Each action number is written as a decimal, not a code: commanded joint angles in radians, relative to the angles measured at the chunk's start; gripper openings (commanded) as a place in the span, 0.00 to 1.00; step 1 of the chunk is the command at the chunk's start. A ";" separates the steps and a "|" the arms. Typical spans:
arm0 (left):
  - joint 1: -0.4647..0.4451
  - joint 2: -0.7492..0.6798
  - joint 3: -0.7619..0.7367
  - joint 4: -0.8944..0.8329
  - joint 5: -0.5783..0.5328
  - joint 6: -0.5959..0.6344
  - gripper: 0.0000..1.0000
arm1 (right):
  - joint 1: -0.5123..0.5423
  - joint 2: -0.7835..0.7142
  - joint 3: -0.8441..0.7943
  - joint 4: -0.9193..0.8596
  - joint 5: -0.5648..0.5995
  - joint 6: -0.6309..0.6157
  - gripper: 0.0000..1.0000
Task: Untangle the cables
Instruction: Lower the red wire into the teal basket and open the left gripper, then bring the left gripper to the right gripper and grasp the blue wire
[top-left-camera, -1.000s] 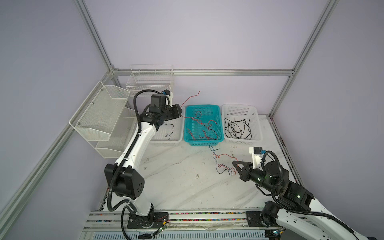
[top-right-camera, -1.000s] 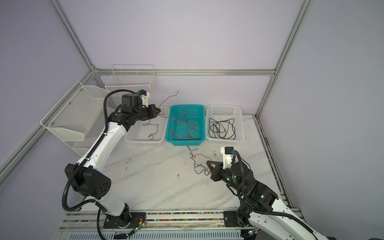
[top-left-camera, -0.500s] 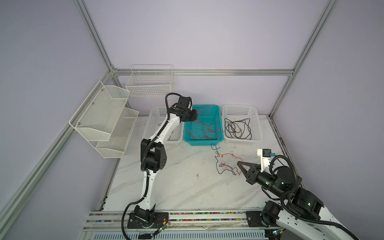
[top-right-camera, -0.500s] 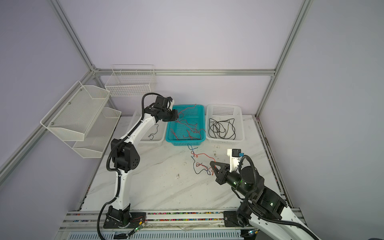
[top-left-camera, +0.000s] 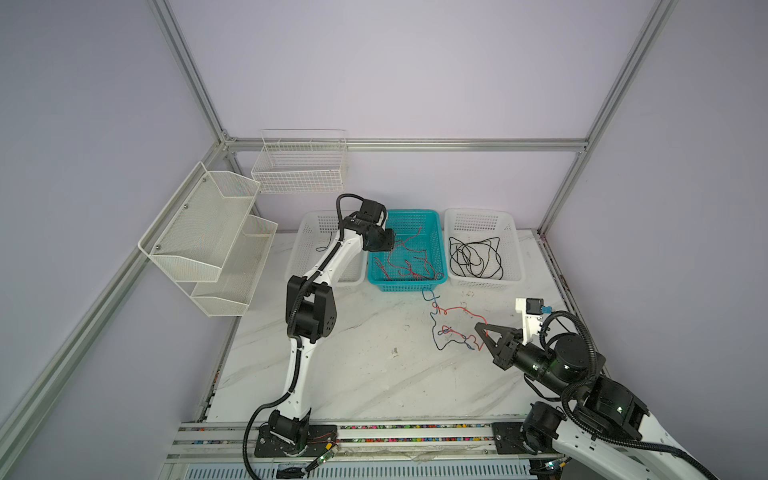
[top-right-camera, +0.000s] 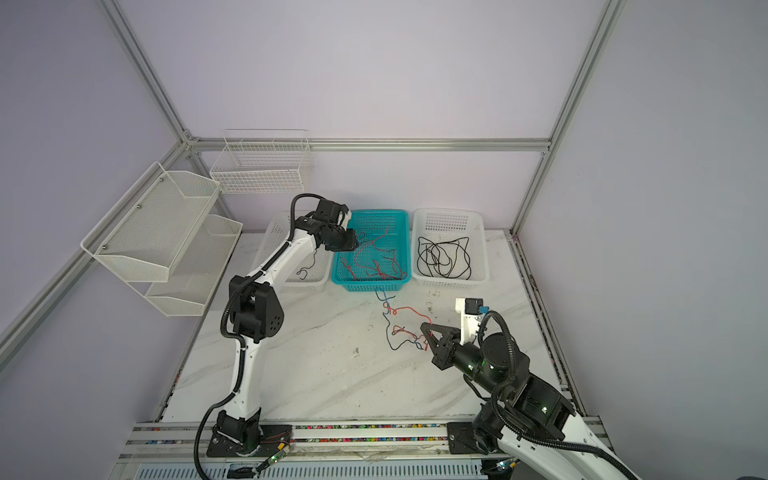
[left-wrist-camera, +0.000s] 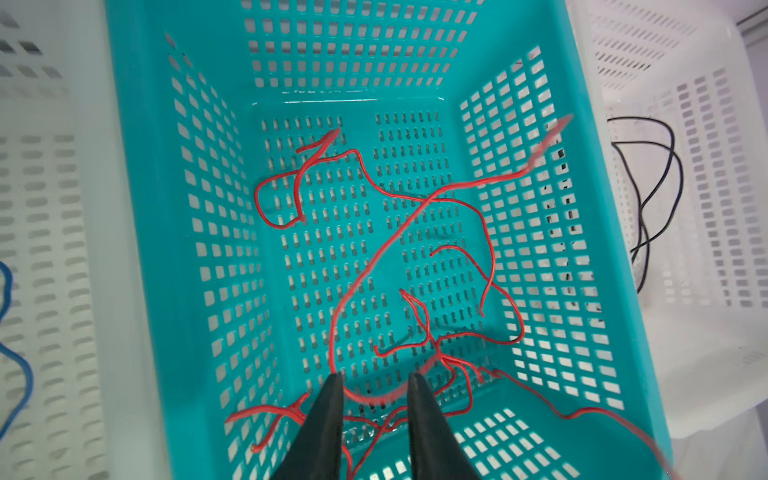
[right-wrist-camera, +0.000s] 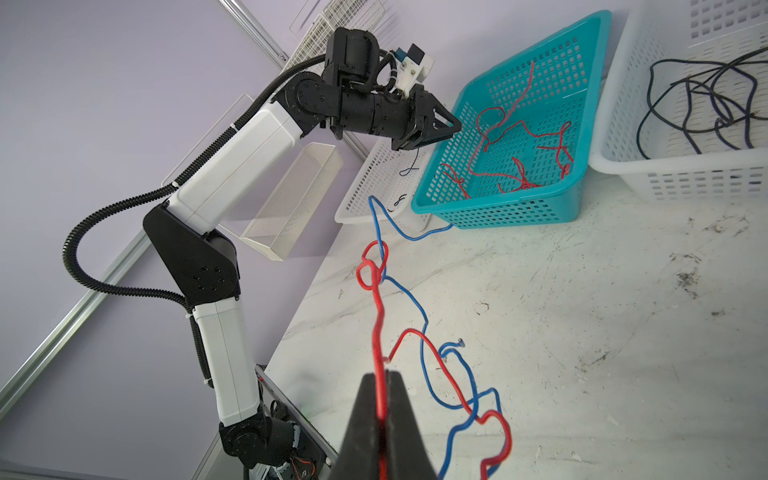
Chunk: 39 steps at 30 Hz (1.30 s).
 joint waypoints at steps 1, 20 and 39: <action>-0.005 -0.062 0.094 -0.011 -0.001 0.020 0.37 | -0.004 0.006 0.034 0.013 0.015 -0.002 0.00; -0.094 -0.847 -0.974 0.536 0.363 -0.261 0.62 | -0.004 0.025 0.031 0.080 0.062 0.037 0.00; -0.299 -1.067 -1.401 0.960 0.446 -0.325 0.64 | -0.004 0.050 0.006 0.195 -0.064 0.059 0.00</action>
